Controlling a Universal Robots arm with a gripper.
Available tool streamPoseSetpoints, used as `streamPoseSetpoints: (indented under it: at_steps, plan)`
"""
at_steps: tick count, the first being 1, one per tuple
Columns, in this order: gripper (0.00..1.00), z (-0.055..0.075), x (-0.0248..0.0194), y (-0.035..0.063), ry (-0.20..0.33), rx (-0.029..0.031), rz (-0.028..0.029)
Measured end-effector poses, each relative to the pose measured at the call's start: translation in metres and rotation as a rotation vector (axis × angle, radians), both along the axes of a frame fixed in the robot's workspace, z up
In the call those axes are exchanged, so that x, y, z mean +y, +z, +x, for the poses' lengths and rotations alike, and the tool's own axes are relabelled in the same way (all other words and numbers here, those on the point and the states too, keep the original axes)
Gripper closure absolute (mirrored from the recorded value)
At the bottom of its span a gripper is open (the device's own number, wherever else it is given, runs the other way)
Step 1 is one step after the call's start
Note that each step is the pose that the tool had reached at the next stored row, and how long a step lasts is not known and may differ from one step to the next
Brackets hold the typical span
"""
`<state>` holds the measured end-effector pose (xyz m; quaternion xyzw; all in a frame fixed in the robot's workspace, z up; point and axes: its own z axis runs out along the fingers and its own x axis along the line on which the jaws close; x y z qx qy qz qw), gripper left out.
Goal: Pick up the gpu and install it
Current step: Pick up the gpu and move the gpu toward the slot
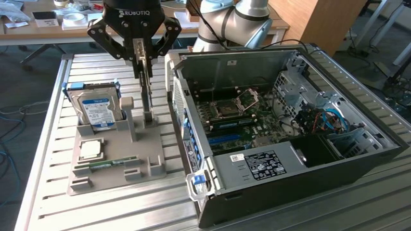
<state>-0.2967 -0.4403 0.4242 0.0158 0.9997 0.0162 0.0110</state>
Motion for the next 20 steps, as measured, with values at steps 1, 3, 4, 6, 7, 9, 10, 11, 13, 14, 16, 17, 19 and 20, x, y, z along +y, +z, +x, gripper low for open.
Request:
streamPoseSetpoints:
  at_steps: [1,3,4,6,7,9,10,11,13,14,16,17,19,20]
  plan:
    - [0.73,0.000,0.0000,0.0001,0.000,0.0001,-0.0001]
    - [0.73,0.001,0.0000,0.0000,0.000,0.0001,0.0000]
    - [0.73,0.002,0.0000,0.0000,0.000,0.0000,0.0001]
    - [0.73,0.003,0.0000,0.0000,0.000,0.0000,0.0002]
    - [0.73,0.003,0.0000,0.0000,0.000,0.0000,0.0003]
    - [0.73,0.004,0.0001,0.0000,0.000,0.0000,0.0003]
    - [0.73,0.005,0.0001,0.0000,0.000,0.0000,0.0003]
    - [0.73,0.006,0.0002,0.0000,0.000,0.0001,0.0003]
    - [0.73,0.008,0.0003,0.0000,0.000,0.0000,0.0003]
    - [0.73,0.009,0.0003,0.0000,0.000,0.0000,0.0003]
    - [0.73,0.011,0.0004,0.0000,0.000,-0.0001,0.0003]
    - [0.73,0.012,0.0004,0.0000,0.000,0.0000,0.0003]
    - [0.73,0.014,0.0005,0.0000,0.000,0.0000,0.0003]
    - [0.73,0.015,0.0006,0.0000,0.000,0.0000,0.0003]
